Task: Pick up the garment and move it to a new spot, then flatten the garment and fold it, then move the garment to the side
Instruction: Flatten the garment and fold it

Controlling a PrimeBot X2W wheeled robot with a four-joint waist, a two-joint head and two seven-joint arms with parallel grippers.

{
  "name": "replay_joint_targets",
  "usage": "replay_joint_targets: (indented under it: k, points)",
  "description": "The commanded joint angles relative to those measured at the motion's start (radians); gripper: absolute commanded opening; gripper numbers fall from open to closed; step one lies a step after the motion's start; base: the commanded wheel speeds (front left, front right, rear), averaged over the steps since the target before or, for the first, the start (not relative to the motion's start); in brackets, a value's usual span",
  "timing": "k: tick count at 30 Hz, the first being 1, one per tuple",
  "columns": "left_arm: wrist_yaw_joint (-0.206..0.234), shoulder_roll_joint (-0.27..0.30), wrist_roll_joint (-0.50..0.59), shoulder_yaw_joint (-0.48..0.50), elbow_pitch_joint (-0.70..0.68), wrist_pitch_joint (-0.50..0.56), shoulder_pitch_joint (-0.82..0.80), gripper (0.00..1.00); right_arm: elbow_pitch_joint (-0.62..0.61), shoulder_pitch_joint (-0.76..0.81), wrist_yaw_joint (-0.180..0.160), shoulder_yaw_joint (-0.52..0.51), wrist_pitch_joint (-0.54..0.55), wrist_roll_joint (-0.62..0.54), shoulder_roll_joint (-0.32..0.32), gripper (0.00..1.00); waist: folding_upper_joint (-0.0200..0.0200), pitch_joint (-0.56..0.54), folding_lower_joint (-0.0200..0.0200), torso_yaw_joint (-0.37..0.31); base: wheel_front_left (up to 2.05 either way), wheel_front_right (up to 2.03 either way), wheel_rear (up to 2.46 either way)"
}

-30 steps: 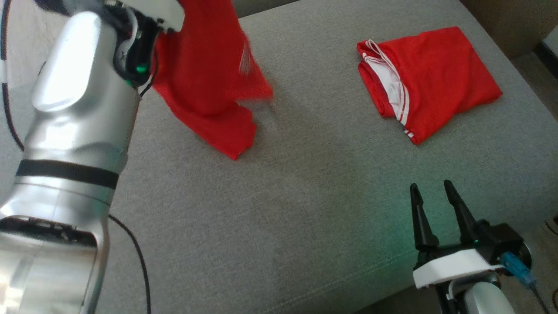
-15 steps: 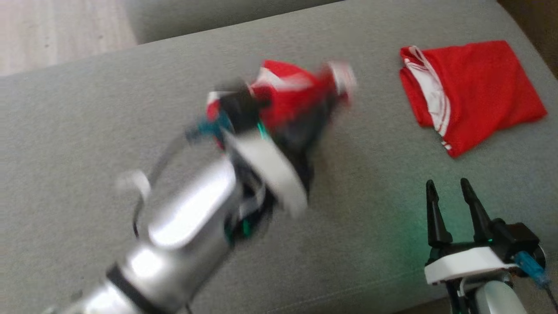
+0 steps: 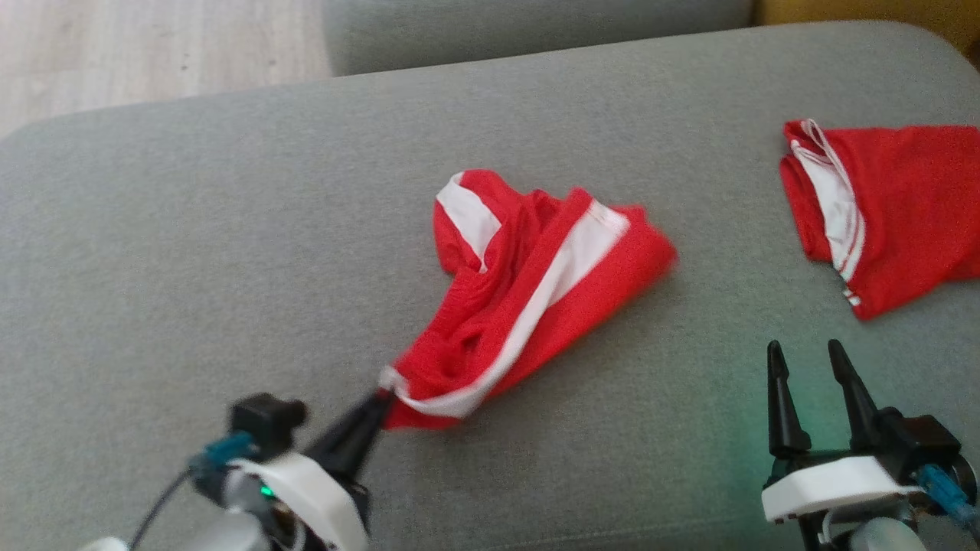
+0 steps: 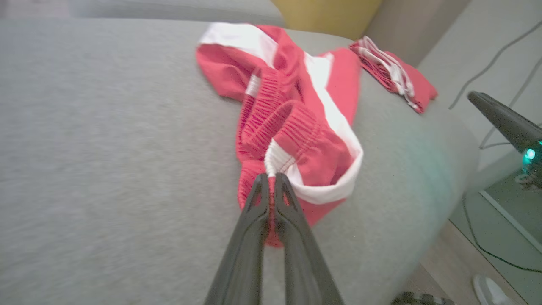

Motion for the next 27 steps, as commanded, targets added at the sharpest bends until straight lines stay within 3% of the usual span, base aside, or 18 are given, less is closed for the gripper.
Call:
replay_joint_targets:
  k: [1,5,6,8,9,10,16,22,24,27]
  points:
    - [0.037,0.041,0.003,0.095,-0.017,-0.022,-0.008,0.00,-0.027,-0.017,0.007,0.028,-0.011,-0.012,-0.007,1.00,0.0000,-0.014,0.0000,0.027,0.00,0.00,0.00]
    - [0.076,0.032,0.018,0.181,0.010,-0.029,0.048,0.00,-0.023,-0.015,0.007,0.031,-0.011,-0.017,-0.007,1.00,0.0000,-0.033,0.0000,0.049,0.00,0.00,0.00]
    - [0.082,0.022,0.023,0.200,0.017,-0.029,0.064,0.06,-0.022,-0.015,0.007,0.032,-0.011,-0.019,-0.007,1.00,0.0000,-0.038,0.0000,0.052,0.00,0.00,0.00]
    - [0.087,0.004,0.037,0.224,0.035,-0.029,0.097,0.71,-0.018,-0.012,0.007,0.035,-0.011,-0.021,-0.007,1.00,0.0000,-0.047,0.0000,0.053,0.00,0.00,0.00]
    - [0.087,0.004,0.037,0.224,0.035,-0.029,0.097,0.71,-0.018,-0.012,0.007,0.035,-0.011,-0.021,-0.007,1.00,0.0000,-0.047,0.0000,0.053,0.00,0.00,0.00]
    - [0.090,-0.007,0.033,0.233,0.045,-0.029,0.115,1.00,-0.017,-0.011,0.007,0.036,-0.011,-0.022,-0.007,1.00,0.0000,-0.051,0.0000,0.053,0.00,0.00,0.00]
    - [0.178,-0.050,0.029,0.342,0.039,-0.029,0.199,1.00,-0.020,0.001,0.007,0.034,-0.011,-0.023,-0.007,1.00,0.0000,-0.064,0.0000,0.042,0.00,0.00,0.00]
    - [0.322,-0.040,0.093,0.433,-0.061,-0.030,0.257,1.00,-0.024,0.016,0.007,0.033,-0.011,-0.016,-0.007,1.00,0.0000,-0.062,0.0000,0.032,0.00,0.00,0.00]
    - [0.334,-0.041,0.127,0.420,-0.122,-0.030,0.249,1.00,-0.025,0.015,0.007,0.035,-0.011,-0.014,-0.007,1.00,0.0000,-0.059,0.0000,0.028,0.00,0.00,0.00]
    - [0.306,-0.057,0.190,0.331,-0.194,0.003,0.197,1.00,-0.027,0.007,0.007,0.039,-0.011,-0.010,-0.007,1.00,0.0000,-0.048,0.0000,0.021,0.00,0.00,0.00]
